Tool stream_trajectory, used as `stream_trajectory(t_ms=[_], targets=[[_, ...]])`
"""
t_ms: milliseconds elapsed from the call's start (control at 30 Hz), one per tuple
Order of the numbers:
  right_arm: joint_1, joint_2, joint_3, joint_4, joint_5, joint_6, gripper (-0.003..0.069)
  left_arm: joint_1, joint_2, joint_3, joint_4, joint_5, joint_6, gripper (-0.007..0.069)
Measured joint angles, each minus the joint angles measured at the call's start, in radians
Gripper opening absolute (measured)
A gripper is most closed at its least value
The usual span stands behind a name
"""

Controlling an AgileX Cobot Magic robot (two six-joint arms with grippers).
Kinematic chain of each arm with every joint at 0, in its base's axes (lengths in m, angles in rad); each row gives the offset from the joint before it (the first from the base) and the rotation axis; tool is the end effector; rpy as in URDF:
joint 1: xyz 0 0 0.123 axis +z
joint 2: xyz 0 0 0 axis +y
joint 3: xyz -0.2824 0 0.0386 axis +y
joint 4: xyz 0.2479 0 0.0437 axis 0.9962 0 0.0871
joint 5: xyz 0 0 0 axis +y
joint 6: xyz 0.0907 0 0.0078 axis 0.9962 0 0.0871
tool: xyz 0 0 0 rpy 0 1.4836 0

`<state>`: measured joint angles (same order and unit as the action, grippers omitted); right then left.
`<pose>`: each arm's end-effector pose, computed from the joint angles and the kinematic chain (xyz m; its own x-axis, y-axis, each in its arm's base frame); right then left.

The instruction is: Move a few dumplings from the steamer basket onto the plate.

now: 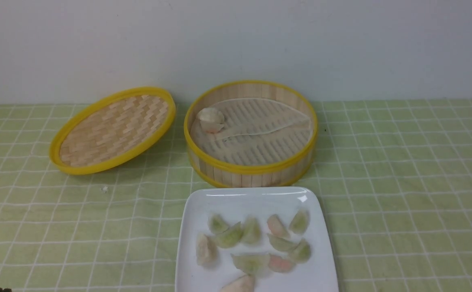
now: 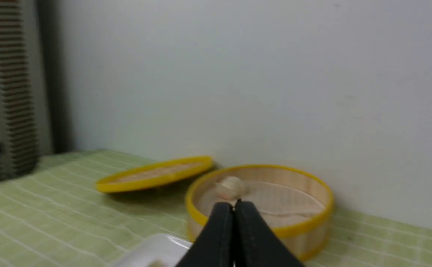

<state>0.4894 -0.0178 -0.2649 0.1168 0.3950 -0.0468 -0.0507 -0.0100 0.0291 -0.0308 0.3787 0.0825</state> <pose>0.0279 0.0195 0.2655 -0.0511 0.0419 -0.9978 -0.5070 0.8597 0.0620 0.0524 -0.0037 0.1698 -0.3013 0.0692 -0.9510 0.0778 0.9958 0.0478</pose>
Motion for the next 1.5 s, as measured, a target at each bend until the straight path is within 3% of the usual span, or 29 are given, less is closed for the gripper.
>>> stream_trajectory(t_ms=[200, 467, 1500], targets=[[-0.301, 0.000, 0.146, -0.098, 0.002, -0.002, -0.0015, 0.000, 0.000, 0.000, 0.000, 0.000, 0.000, -0.0006], [-0.519, 0.001, 0.283, -0.117, 0.011, 0.007, -0.0015, 0.000, 0.000, 0.000, 0.000, 0.001, 0.000, -0.0006], [-0.530, 0.001, 0.283, -0.111, 0.011, 0.017, -0.0015, 0.000, 0.000, 0.000, 0.000, 0.001, 0.000, -0.0006]])
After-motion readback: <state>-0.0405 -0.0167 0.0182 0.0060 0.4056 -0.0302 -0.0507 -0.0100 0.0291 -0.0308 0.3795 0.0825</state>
